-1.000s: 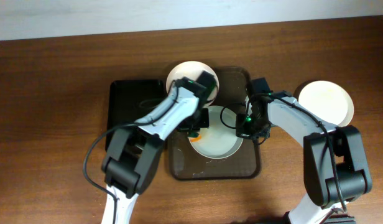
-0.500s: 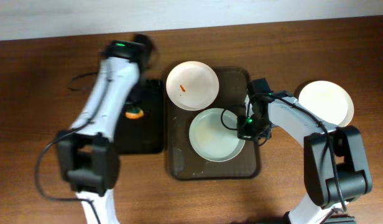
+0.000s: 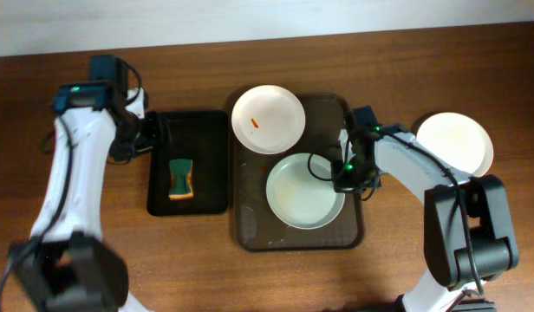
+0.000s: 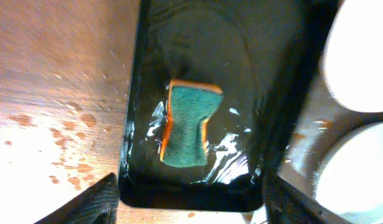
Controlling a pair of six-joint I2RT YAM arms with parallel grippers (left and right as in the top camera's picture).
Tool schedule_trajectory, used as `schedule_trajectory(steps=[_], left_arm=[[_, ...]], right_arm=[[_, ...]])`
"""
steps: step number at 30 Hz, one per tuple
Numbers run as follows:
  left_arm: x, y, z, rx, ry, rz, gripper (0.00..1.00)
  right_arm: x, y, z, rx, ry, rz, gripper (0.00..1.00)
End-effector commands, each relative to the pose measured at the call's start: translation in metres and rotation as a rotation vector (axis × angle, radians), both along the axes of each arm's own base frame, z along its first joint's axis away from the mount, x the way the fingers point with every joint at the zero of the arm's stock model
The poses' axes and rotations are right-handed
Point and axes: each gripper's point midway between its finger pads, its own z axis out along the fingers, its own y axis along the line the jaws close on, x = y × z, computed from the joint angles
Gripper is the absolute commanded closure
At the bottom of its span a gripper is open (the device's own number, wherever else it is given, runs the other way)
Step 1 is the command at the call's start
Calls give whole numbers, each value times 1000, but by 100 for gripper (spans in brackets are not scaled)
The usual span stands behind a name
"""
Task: Clean dirty plates on tray and stack at the side
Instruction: 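Lift the cream plate with the right gripper and stack it on the first plate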
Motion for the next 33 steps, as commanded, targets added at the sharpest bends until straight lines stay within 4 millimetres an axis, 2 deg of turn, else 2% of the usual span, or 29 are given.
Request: schedule_trajectory(steps=[1, 2, 3, 4, 6, 9, 10, 11, 12, 14, 15, 17, 18, 20, 23, 28, 30, 33], left_arm=[[-11, 7, 73, -16, -205, 19, 18], [-16, 9, 87, -13, -248, 26, 12], [-20, 11, 98, -11, -278, 30, 12], [-26, 12, 111, -9, -317, 35, 11], [-35, 12, 128, -7, -368, 37, 12], [-52, 19, 157, -12, -455, 90, 12], [-61, 25, 171, -7, -503, 112, 12], [-66, 27, 178, -4, -526, 120, 10], [-76, 30, 189, 3, -565, 131, 8], [-87, 29, 201, 8, -605, 134, 5], [-92, 29, 206, 11, -624, 134, 4], [-97, 29, 209, 16, -632, 136, 0], [-99, 34, 208, 42, -625, 151, 0], [-101, 39, 206, 71, -614, 168, 0], [-101, 39, 206, 71, -615, 168, 0], [-101, 39, 206, 71, -616, 168, 0], [-101, 39, 206, 71, -616, 168, 0], [-101, 39, 206, 71, -616, 168, 0]], right_arm=[[44, 2, 68, -57, -165, 24, 96], [56, 6, 96, -96, -219, 45, 96], [67, 17, 120, -106, -275, 69, 96], [80, 36, 143, -84, -350, 104, 96], [96, 69, 163, -43, -464, 154, 96], [113, 124, 177, 28, -613, 236, 96], [118, 152, 179, 62, -669, 275, 96], [120, 166, 178, 78, -691, 293, 96], [122, 192, 175, 101, -728, 329, 96], [125, 217, 165, 71, -777, 368, 96], [129, 229, 166, -15, -854, 388, 96], [130, 235, 181, -91, -940, 359, 96], [128, 236, 198, -163, -1013, 339, 96], [120, 237, 218, -271, -1087, 366, 96], [102, 245, 237, -407, -1160, 417, 96], [80, 257, 260, -585, -1251, 461, 96], [72, 264, 264, -589, -1267, 464, 96], [70, 264, 265, -596, -1273, 457, 96]])
